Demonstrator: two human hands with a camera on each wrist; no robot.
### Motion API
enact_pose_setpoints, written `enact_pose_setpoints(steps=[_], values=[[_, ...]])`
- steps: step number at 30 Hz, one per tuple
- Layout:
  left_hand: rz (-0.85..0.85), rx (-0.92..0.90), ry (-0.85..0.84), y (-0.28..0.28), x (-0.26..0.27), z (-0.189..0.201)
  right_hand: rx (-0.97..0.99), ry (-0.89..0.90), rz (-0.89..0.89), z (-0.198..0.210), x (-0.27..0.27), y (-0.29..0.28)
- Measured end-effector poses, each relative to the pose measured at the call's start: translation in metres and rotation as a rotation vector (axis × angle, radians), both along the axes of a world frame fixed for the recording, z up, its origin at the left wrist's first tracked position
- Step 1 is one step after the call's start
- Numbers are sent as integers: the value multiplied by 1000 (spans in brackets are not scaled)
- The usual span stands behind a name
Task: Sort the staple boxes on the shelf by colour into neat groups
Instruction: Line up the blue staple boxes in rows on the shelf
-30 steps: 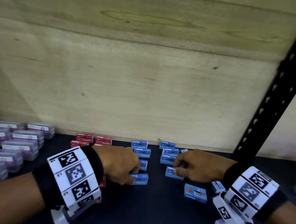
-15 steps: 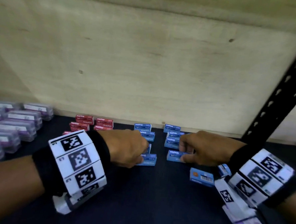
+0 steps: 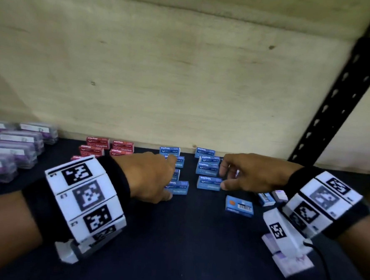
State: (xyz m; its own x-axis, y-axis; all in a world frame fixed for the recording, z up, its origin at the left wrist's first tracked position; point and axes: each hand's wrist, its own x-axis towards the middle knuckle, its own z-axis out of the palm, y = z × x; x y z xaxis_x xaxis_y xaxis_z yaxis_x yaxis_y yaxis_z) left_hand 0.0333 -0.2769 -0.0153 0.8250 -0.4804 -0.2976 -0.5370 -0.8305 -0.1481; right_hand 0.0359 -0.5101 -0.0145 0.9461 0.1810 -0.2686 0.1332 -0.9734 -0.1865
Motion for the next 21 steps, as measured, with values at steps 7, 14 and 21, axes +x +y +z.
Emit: enact_pose_setpoints(steps=[7, 14, 21], values=[[-206, -41, -216, -28, -22, 17, -269, 3, -156, 6, -18, -32], [-299, -76, -88, -80, -20, -5, -308, 44, -251, -8, -28, -44], [-323, -89, -52, -104, -8, -11, -241, 24, -275, -9, -28, -50]])
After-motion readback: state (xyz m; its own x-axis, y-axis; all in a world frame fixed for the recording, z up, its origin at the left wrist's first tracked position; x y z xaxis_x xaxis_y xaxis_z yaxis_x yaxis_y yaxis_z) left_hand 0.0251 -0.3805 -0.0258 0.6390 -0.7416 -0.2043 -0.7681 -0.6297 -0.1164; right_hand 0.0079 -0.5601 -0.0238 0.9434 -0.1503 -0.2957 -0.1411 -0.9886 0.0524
